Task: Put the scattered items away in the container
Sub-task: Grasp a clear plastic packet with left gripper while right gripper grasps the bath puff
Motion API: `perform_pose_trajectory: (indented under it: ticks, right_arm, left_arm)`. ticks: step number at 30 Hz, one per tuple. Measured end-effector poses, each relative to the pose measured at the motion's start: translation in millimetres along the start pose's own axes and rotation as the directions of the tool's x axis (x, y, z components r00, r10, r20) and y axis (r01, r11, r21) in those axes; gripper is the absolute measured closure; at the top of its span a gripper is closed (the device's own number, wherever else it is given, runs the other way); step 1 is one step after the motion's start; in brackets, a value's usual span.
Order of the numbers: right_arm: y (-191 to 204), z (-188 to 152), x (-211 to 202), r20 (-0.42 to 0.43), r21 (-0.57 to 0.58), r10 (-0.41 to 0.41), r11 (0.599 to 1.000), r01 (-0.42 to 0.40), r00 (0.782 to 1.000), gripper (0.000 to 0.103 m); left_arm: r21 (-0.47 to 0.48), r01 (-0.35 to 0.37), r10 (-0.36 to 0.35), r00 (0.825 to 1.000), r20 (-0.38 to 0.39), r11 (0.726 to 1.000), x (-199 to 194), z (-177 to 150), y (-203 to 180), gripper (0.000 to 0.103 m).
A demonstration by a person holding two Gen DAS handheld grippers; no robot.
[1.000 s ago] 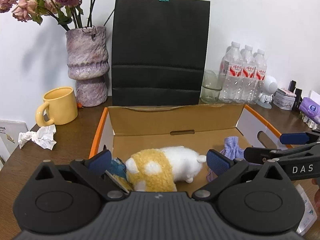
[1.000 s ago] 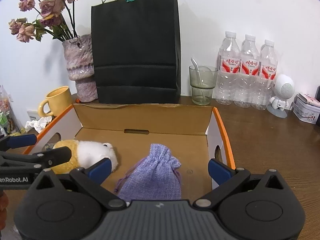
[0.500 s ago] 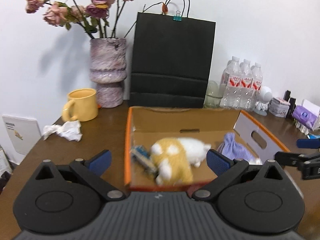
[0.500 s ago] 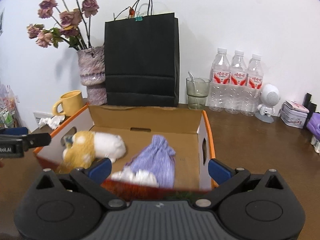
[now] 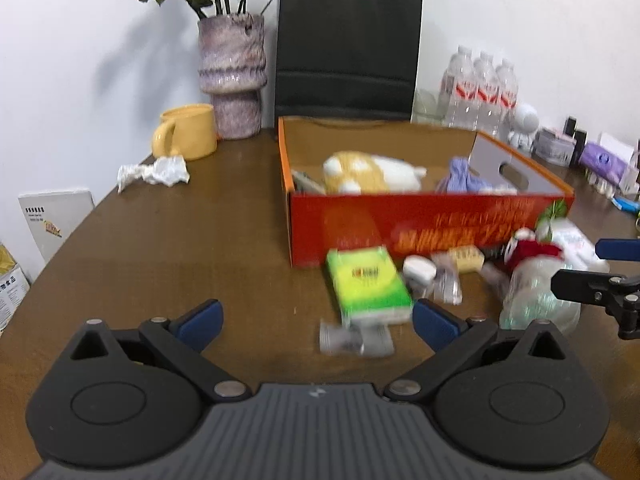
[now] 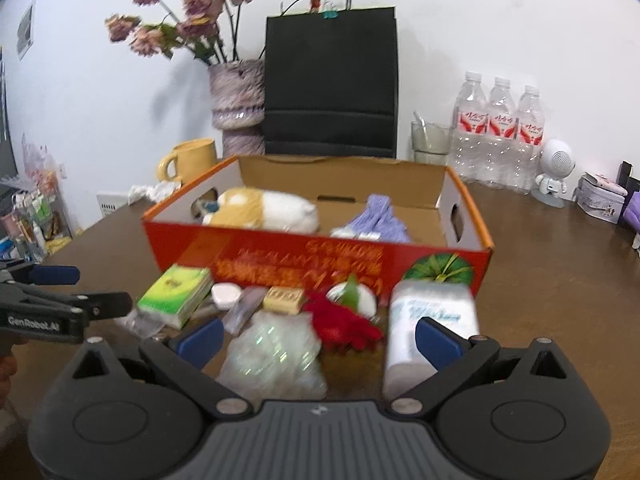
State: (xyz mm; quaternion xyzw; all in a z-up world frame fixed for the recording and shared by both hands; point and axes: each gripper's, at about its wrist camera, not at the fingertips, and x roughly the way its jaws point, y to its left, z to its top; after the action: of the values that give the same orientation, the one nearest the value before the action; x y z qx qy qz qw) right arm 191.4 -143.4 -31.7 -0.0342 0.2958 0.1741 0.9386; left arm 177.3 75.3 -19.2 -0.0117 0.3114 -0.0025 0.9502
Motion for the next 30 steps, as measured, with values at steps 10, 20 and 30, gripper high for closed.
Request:
perform_pose_trajectory:
  ticks: [10, 20, 30]
  right_arm:
    - [11.7, -15.9, 15.6, -0.046, 0.033, 0.010, 0.999, -0.008, 0.999, 0.019]
    - [7.5, -18.4, 14.0, -0.042, 0.065, 0.063, 0.996, -0.060, 0.997, 0.063]
    - [0.4, -21.1, -1.0, -0.001, 0.088, 0.078, 0.993, -0.078, 0.997, 0.064]
  left_arm:
    - [-0.009, -0.007, 0.006, 0.999, -0.047, 1.000, 16.5, -12.0, -10.5, 0.014]
    - [0.024, -0.007, 0.008, 1.000, -0.023, 1.000, 17.0, -15.9, -17.1, 0.065]
    - [0.016, 0.018, -0.018, 1.000, 0.009, 1.000, -4.4, -21.9, -19.4, 0.067]
